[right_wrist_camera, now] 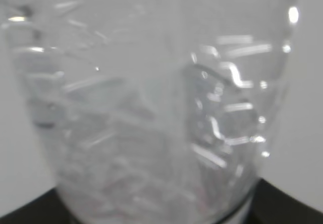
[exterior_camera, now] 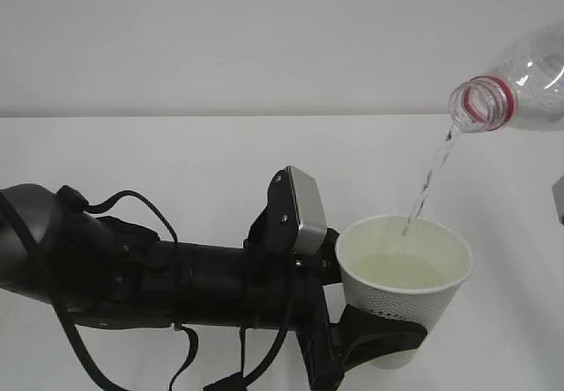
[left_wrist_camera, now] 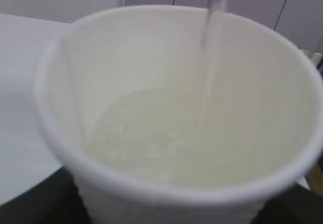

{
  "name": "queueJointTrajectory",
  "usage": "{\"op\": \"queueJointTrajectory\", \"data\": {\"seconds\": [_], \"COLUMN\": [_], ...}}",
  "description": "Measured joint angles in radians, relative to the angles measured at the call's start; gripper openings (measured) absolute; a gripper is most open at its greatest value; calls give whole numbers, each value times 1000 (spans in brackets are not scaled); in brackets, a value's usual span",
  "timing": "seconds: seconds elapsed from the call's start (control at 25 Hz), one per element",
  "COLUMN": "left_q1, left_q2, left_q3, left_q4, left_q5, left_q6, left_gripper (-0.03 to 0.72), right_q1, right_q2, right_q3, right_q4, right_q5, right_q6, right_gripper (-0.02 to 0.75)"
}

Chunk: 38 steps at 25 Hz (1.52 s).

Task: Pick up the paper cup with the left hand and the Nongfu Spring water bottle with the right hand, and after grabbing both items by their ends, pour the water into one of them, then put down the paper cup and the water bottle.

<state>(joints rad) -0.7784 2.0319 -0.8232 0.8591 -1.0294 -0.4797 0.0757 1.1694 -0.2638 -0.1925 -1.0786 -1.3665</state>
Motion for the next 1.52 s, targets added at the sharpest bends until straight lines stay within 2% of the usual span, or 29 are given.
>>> {"op": "queueJointTrajectory", "data": {"seconds": [0.24,0.92,1.52], "left_q1": [0,0,0], "left_q2": [0,0,0], "left_q3": [0,0,0], "left_q4": [-71,-75,-75], "left_q5": [-30,-30,-30], "left_q6": [0,0,0], "left_gripper": [543,543,543], "right_q1": [0,0,0], "right_q2": [0,0,0], "right_q3": [0,0,0], "right_q4": [2,14,100], "right_q5": [0,0,23], "right_q6": [45,307,548], "right_gripper": [387,387,387]}}
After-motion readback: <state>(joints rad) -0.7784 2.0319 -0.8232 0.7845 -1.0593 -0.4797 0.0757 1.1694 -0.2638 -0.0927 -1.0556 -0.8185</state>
